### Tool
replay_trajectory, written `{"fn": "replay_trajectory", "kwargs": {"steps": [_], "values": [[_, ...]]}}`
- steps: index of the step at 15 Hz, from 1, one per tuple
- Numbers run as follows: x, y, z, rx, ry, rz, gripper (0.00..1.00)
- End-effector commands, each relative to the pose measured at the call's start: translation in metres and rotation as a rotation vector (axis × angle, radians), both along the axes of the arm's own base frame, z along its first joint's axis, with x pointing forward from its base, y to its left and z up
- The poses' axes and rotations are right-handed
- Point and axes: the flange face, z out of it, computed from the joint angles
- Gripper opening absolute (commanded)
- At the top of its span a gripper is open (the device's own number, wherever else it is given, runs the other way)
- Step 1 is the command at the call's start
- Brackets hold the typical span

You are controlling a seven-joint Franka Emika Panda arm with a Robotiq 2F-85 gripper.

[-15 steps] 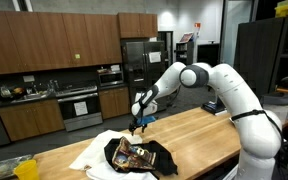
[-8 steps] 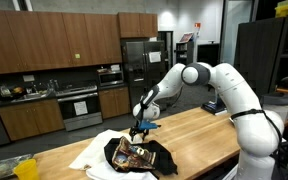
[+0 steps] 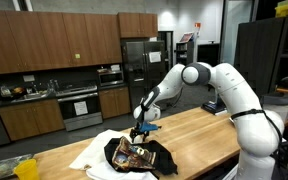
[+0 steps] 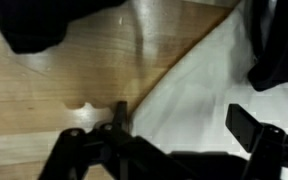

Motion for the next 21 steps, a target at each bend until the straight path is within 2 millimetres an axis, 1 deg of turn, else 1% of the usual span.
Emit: {"fn": "replay_trajectory", "kwargs": {"steps": [1,4,7,8,9,11,13,16,18,19,20,21], "values": [[0.001,-0.008,0.001,-0.066,-0.029,0.052,1.00],[-0.001,-0.001,-0.001,-0.164,-0.015,0.171,1.00],[0.001,0.009,-0.003,-0.220,-0.020,0.260,1.00],[0.000,0.010,-0.002,-0.224,-0.027,0.279,0.75],[0.000,0.013,-0.002,-0.219,-0.028,0.282,0.74],[0.000,0.015,-0.001,-0.203,-0.027,0.274,0.63],[-0.001,0.011,0.003,-0.196,-0.021,0.261,0.51],[0.000,0.002,0.007,-0.195,-0.012,0.236,0.27],[0.002,-0.002,0.009,-0.192,-0.011,0.218,0.13],[0.003,-0.003,0.011,-0.185,-0.014,0.210,0.05],[0.002,-0.004,0.012,-0.178,-0.014,0.206,0.00],[0.002,-0.002,0.013,-0.167,-0.014,0.199,0.00]]}}
